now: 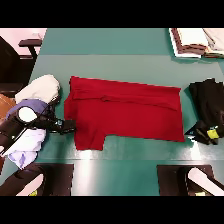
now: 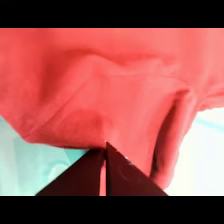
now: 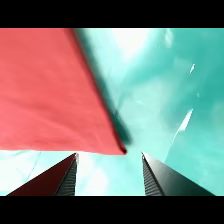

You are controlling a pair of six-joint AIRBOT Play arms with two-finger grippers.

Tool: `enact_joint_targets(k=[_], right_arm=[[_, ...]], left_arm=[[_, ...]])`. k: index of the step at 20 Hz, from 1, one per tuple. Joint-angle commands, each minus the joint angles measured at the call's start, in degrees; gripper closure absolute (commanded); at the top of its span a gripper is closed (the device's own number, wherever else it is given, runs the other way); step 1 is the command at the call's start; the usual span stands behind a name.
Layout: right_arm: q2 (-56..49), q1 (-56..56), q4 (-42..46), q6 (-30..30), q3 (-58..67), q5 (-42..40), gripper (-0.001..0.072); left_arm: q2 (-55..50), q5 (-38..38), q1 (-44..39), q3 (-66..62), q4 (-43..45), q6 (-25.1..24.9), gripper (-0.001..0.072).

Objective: Fold the shirts.

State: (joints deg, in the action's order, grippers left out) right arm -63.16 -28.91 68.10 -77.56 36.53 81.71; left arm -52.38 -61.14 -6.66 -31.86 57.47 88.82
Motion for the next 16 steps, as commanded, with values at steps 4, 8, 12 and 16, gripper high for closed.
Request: enact_joint_targets(k=[4, 8, 12, 16], right_arm=[[-5.8, 6.8, -5.4, 1.3, -3.3, -5.1, 0.0335], [-2.2, 10.3, -2.4, 1.2, 1.1, -3.3, 0.0695], [7.4, 10.4, 6.1, 1.2, 6.8, 5.8, 0.0695], [15.4, 10.5, 9.0, -0.8, 10.4, 10.2, 0.0697]], left_arm=[[0.1, -2.6, 0.0, -1.0, 3.6, -0.8, 0.0683], [2.3, -9.0, 0.0, -4.0, 9.7, -0.7, 0.0684], [12.7, -18.7, 0.0, -4.0, 9.6, 1.0, 0.0684], [17.1, -26.3, 0.0, -8.1, 9.4, 1.2, 0.0685]])
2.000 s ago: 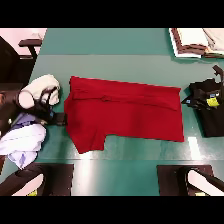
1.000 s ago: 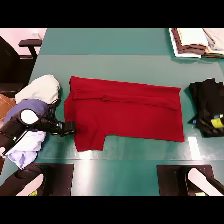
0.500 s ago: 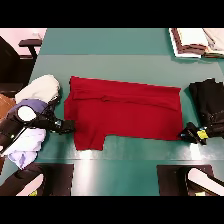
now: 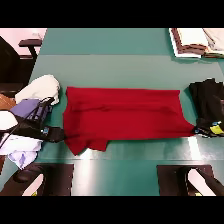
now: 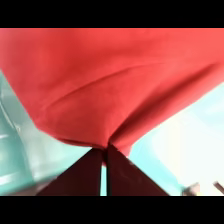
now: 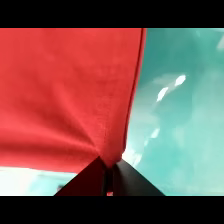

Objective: Fold the shirts.

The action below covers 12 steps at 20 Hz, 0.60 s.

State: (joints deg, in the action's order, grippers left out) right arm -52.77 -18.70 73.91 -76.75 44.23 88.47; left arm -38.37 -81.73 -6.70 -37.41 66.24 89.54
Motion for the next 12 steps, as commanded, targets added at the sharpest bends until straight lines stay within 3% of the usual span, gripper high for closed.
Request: enact_joint_targets(k=[1, 4, 9, 12], right_arm=[[5.4, 0.9, 3.1, -1.9, 3.7, 2.8, 0.0697], [0.3, 5.6, 2.6, -1.9, 9.1, 0.3, 0.0697], [-17.4, 12.5, 2.1, -3.8, 22.1, -5.4, 0.0696], [-27.3, 14.9, 2.1, -3.8, 28.9, -5.4, 0.0695]], left_arm=[[2.9, -3.6, 0.1, -3.9, 0.9, 0.4, 0.0684], [-0.8, 7.9, 0.1, -7.2, 2.3, -1.4, 0.0684], [-18.4, 20.1, 0.1, -14.8, 4.5, -6.8, 0.0683], [-28.4, 26.7, 0.1, -19.3, 4.5, -7.5, 0.0682]])
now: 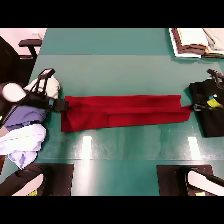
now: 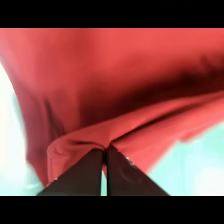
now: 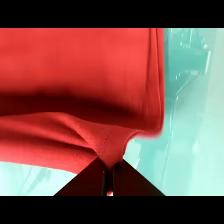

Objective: Fold the shirts.

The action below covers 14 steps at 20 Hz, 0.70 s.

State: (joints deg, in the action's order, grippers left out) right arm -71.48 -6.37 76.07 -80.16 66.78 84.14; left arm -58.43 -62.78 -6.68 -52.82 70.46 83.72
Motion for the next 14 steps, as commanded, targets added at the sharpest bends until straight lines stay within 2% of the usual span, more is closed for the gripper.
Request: enact_joint_targets(k=[1, 3, 4, 5, 6, 7, 8, 9, 11, 12, 13, 14], right_arm=[[-11.3, 3.0, -1.2, -0.4, 8.2, -1.2, 0.0694], [-15.7, 2.9, -5.2, -0.3, 11.6, -1.5, 0.0693], [-17.3, 2.5, -7.3, 0.0, 12.9, -1.6, 0.0633], [-18.6, 1.7, -10.2, 1.1, 14.0, -1.4, 0.0449], [-19.2, 0.6, -13.4, 2.3, 14.6, -1.3, 0.0365], [-19.3, -0.9, -16.4, 4.6, 14.8, -0.2, 0.0317], [-19.0, -2.3, -17.1, 6.0, 14.8, 0.6, 0.0294], [-18.5, -3.9, -16.7, 7.0, 14.7, 1.4, 0.0294], [-16.7, -8.4, -16.5, 7.3, 12.5, 1.7, 0.0154], [-16.0, -10.9, -16.5, 7.3, 10.6, 1.2, 0.0148], [-15.9, -13.5, -16.5, 7.6, 8.5, 1.1, 0.0148], [-16.0, -15.7, -16.6, 8.5, 6.0, 0.5, 0.0148]], left_arm=[[-10.6, 9.7, 0.0, -4.8, 0.3, -1.7, 0.0682], [-13.9, 12.4, 0.0, -6.4, 0.3, -1.6, 0.0681], [-14.8, 12.6, 0.0, -7.0, 0.2, -1.4, 0.0679], [-15.0, 12.3, 0.1, -7.3, 0.1, -1.2, 0.0532], [-15.0, 11.7, 0.0, -7.8, 0.1, -1.2, 0.0303], [-15.0, 10.0, 0.0, -8.8, 0.1, -1.2, 0.0207], [-14.9, 7.5, 0.0, -10.3, 0.1, -1.2, 0.0202], [-14.9, 5.0, 0.0, -11.6, 0.0, -1.2, 0.0203], [-14.9, 1.5, 0.0, -13.2, -1.6, -1.2, 0.0204], [-15.0, 1.2, 0.0, -13.2, -2.9, -1.2, 0.0289], [-15.0, 1.2, 0.0, -13.2, -4.3, -1.3, 0.0606], [-15.0, 1.6, 0.0, -13.2, -5.8, -1.7, 0.0676]])
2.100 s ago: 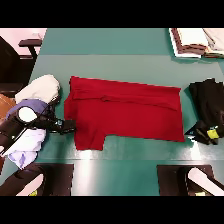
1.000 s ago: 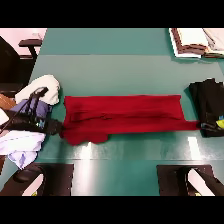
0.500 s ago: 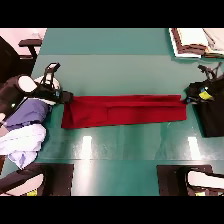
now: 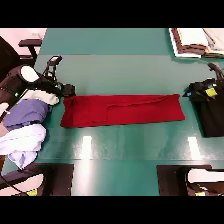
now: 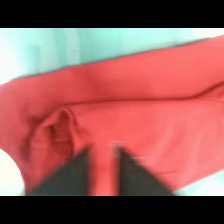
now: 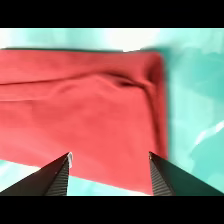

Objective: Fold the shirts.

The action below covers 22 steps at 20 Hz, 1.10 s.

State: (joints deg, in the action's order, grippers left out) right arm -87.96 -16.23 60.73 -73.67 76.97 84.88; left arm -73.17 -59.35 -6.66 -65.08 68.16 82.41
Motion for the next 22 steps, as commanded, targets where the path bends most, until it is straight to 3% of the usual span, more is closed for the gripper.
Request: enact_joint_targets(k=[1, 5, 9, 12, 15, 16, 19, 22], right_arm=[[0.5, -8.0, -1.3, 3.0, -6.4, -1.0, 0.0149], [-0.2, -10.5, -1.9, 6.6, -13.1, -5.0, 0.0162], [-5.9, -7.2, -9.0, 8.0, -13.2, -5.4, 0.0164], [-9.6, -2.2, -10.2, 8.0, -10.5, -6.1, 0.0287], [-10.3, 2.3, -10.1, 8.2, -7.0, -5.5, 0.0641], [-9.7, 3.2, -10.1, 8.2, -5.7, -4.9, 0.0695], [-4.7, 4.2, -10.7, 8.1, -1.1, -1.7, 0.0696], [2.1, 6.1, -18.2, 7.0, 4.2, 0.2, 0.0696]], left_arm=[[-0.2, -1.5, 0.0, -0.9, -5.0, -0.3, 0.0682], [-0.5, 0.2, 0.0, -0.8, -12.6, -0.3, 0.0682], [-1.2, 2.3, -1.6, -0.4, -15.0, -0.3, 0.0683], [-3.0, 4.5, -6.3, -0.5, -14.8, 0.2, 0.0683], [-6.8, 10.4, -12.5, -1.3, -15.2, 1.9, 0.0683], [-8.9, 11.0, -14.4, -2.6, -15.3, 1.9, 0.0684], [-16.7, 10.8, -19.6, -9.9, -15.3, 1.8, 0.0684], [-24.7, 10.1, -23.6, -17.7, -15.5, 1.8, 0.0684]])
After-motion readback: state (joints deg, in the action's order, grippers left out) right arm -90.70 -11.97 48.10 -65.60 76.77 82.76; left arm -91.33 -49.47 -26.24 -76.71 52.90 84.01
